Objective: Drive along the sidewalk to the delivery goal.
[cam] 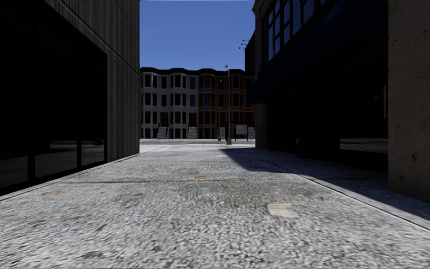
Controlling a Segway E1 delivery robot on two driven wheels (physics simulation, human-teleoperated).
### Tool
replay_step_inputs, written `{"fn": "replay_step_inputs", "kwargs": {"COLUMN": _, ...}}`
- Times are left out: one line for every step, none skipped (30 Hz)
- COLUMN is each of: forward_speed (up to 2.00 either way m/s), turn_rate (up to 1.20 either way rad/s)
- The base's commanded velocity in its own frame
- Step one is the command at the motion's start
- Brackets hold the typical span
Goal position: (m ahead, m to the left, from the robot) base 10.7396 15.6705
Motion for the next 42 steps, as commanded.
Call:
{"fn": "replay_step_inputs", "kwargs": {"forward_speed": 2.0, "turn_rate": 0.0}}
{"fn": "replay_step_inputs", "kwargs": {"forward_speed": 2.0, "turn_rate": 0.0}}
{"fn": "replay_step_inputs", "kwargs": {"forward_speed": 2.0, "turn_rate": 0.0}}
{"fn": "replay_step_inputs", "kwargs": {"forward_speed": 2.0, "turn_rate": 0.0}}
{"fn": "replay_step_inputs", "kwargs": {"forward_speed": 2.0, "turn_rate": 0.0}}
{"fn": "replay_step_inputs", "kwargs": {"forward_speed": 2.0, "turn_rate": 0.0}}
{"fn": "replay_step_inputs", "kwargs": {"forward_speed": 2.0, "turn_rate": 0.0}}
{"fn": "replay_step_inputs", "kwargs": {"forward_speed": 2.0, "turn_rate": 0.0}}
{"fn": "replay_step_inputs", "kwargs": {"forward_speed": 2.0, "turn_rate": 0.0}}
{"fn": "replay_step_inputs", "kwargs": {"forward_speed": 2.0, "turn_rate": 0.0}}
{"fn": "replay_step_inputs", "kwargs": {"forward_speed": 2.0, "turn_rate": 0.0}}
{"fn": "replay_step_inputs", "kwargs": {"forward_speed": 2.0, "turn_rate": 0.0}}
{"fn": "replay_step_inputs", "kwargs": {"forward_speed": 2.0, "turn_rate": 0.0}}
{"fn": "replay_step_inputs", "kwargs": {"forward_speed": 2.0, "turn_rate": 0.0}}
{"fn": "replay_step_inputs", "kwargs": {"forward_speed": 2.0, "turn_rate": 0.0}}
{"fn": "replay_step_inputs", "kwargs": {"forward_speed": 2.0, "turn_rate": 0.0}}
{"fn": "replay_step_inputs", "kwargs": {"forward_speed": 2.0, "turn_rate": 0.0}}
{"fn": "replay_step_inputs", "kwargs": {"forward_speed": 2.0, "turn_rate": 0.0}}
{"fn": "replay_step_inputs", "kwargs": {"forward_speed": 2.0, "turn_rate": 0.0}}
{"fn": "replay_step_inputs", "kwargs": {"forward_speed": 2.0, "turn_rate": 0.0}}
{"fn": "replay_step_inputs", "kwargs": {"forward_speed": 2.0, "turn_rate": 0.0}}
{"fn": "replay_step_inputs", "kwargs": {"forward_speed": 2.0, "turn_rate": 0.0}}
{"fn": "replay_step_inputs", "kwargs": {"forward_speed": 2.0, "turn_rate": 0.0}}
{"fn": "replay_step_inputs", "kwargs": {"forward_speed": 2.0, "turn_rate": 0.0}}
{"fn": "replay_step_inputs", "kwargs": {"forward_speed": 2.0, "turn_rate": 0.0}}
{"fn": "replay_step_inputs", "kwargs": {"forward_speed": 2.0, "turn_rate": 0.0}}
{"fn": "replay_step_inputs", "kwargs": {"forward_speed": 2.0, "turn_rate": 0.0}}
{"fn": "replay_step_inputs", "kwargs": {"forward_speed": 2.0, "turn_rate": 0.0}}
{"fn": "replay_step_inputs", "kwargs": {"forward_speed": 2.0, "turn_rate": 0.0}}
{"fn": "replay_step_inputs", "kwargs": {"forward_speed": 2.0, "turn_rate": 0.0}}
{"fn": "replay_step_inputs", "kwargs": {"forward_speed": 2.0, "turn_rate": 0.0}}
{"fn": "replay_step_inputs", "kwargs": {"forward_speed": 2.0, "turn_rate": 0.0}}
{"fn": "replay_step_inputs", "kwargs": {"forward_speed": 2.0, "turn_rate": 0.0}}
{"fn": "replay_step_inputs", "kwargs": {"forward_speed": 2.0, "turn_rate": 0.0}}
{"fn": "replay_step_inputs", "kwargs": {"forward_speed": 2.0, "turn_rate": 0.0}}
{"fn": "replay_step_inputs", "kwargs": {"forward_speed": 2.0, "turn_rate": 0.0}}
{"fn": "replay_step_inputs", "kwargs": {"forward_speed": 2.0, "turn_rate": 0.0}}
{"fn": "replay_step_inputs", "kwargs": {"forward_speed": 2.0, "turn_rate": 0.0}}
{"fn": "replay_step_inputs", "kwargs": {"forward_speed": 2.0, "turn_rate": 0.0}}
{"fn": "replay_step_inputs", "kwargs": {"forward_speed": 2.0, "turn_rate": 0.0}}
{"fn": "replay_step_inputs", "kwargs": {"forward_speed": 2.0, "turn_rate": 0.0}}
{"fn": "replay_step_inputs", "kwargs": {"forward_speed": 2.0, "turn_rate": 0.0}}
